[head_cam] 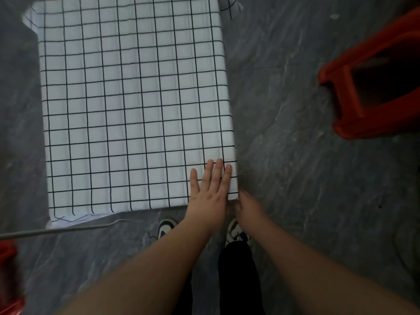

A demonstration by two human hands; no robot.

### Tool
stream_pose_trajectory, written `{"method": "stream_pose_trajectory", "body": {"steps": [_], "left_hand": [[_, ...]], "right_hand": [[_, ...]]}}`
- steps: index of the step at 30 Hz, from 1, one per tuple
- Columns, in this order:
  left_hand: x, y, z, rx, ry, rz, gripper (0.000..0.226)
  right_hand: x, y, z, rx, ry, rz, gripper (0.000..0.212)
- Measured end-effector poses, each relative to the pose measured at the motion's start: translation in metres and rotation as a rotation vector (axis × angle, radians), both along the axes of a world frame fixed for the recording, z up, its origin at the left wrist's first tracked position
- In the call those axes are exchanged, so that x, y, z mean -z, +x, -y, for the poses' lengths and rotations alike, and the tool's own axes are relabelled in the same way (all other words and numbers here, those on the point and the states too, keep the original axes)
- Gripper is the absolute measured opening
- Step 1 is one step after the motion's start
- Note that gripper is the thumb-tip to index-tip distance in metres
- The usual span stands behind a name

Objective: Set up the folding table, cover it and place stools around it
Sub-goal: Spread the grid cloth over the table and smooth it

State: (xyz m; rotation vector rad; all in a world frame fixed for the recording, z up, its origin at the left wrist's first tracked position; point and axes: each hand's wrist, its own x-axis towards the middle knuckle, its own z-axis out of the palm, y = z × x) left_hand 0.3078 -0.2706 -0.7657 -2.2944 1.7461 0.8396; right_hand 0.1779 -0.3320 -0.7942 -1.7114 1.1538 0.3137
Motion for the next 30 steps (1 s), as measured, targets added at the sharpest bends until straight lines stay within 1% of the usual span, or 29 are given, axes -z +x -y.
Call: {"method": "stream_pose_trajectory", "body": {"steps": [2, 5, 9, 11, 13, 14, 16, 18, 19, 21, 23, 25, 27, 28, 30], "left_hand": [[-0.009, 0.001, 0.005, 0.004, 0.061, -0.03, 0.098], [-0.023, 0.004, 0.01, -0.029, 0.109, -0.09, 0.097], [-0.042, 0.011, 0.017, -0.061, 0.138, -0.156, 0.09], [-0.048, 0.014, 0.019, -0.082, 0.118, -0.16, 0.087], [-0.052, 0.015, 0.023, -0.131, 0.086, -0.168, 0.088], [-0.054, 0.014, 0.026, -0.16, 0.065, -0.168, 0.087], [-0.059, 0.014, 0.035, -0.212, -0.004, -0.159, 0.083], [-0.06, 0.019, 0.048, -0.271, -0.14, -0.136, 0.074], [-0.057, 0.024, 0.056, -0.301, -0.216, -0.118, 0.07], [-0.05, 0.039, 0.074, -0.342, -0.333, -0.079, 0.063], [-0.036, 0.061, 0.098, -0.366, -0.382, -0.031, 0.061], [-0.022, 0.081, 0.119, -0.335, -0.383, 0.028, 0.059], [-0.009, 0.096, 0.134, -0.282, -0.323, 0.054, 0.059], [-0.003, 0.1, 0.137, -0.263, -0.284, 0.055, 0.06], [0.005, 0.103, 0.14, -0.249, -0.22, 0.057, 0.06]], "right_hand": [[-0.002, -0.001, 0.003, -0.038, 0.028, -0.043, 0.044], [-0.01, -0.002, 0.012, -0.076, 0.051, -0.072, 0.047], [-0.015, -0.002, 0.024, -0.216, 0.076, -0.141, 0.065], [-0.004, -0.006, 0.03, -0.214, 0.102, -0.187, 0.072], [-0.012, -0.001, 0.041, -0.134, 0.102, -0.184, 0.078], [-0.023, 0.003, 0.048, -0.052, 0.111, -0.14, 0.073], [-0.039, 0.014, 0.064, 0.133, 0.125, -0.071, 0.057], [-0.043, 0.028, 0.084, 0.335, 0.131, -0.036, 0.054], [-0.043, 0.035, 0.095, 0.417, 0.124, 0.012, 0.053], [-0.047, 0.054, 0.11, 0.534, 0.111, 0.17, 0.047], [-0.043, 0.075, 0.126, 0.592, 0.135, 0.282, 0.043], [-0.034, 0.095, 0.141, 0.601, 0.194, 0.378, 0.043], [-0.026, 0.111, 0.155, 0.609, 0.24, 0.408, 0.045], [-0.023, 0.117, 0.159, 0.642, 0.29, 0.421, 0.043], [-0.019, 0.127, 0.161, 0.715, 0.481, 0.439, 0.036]]}}
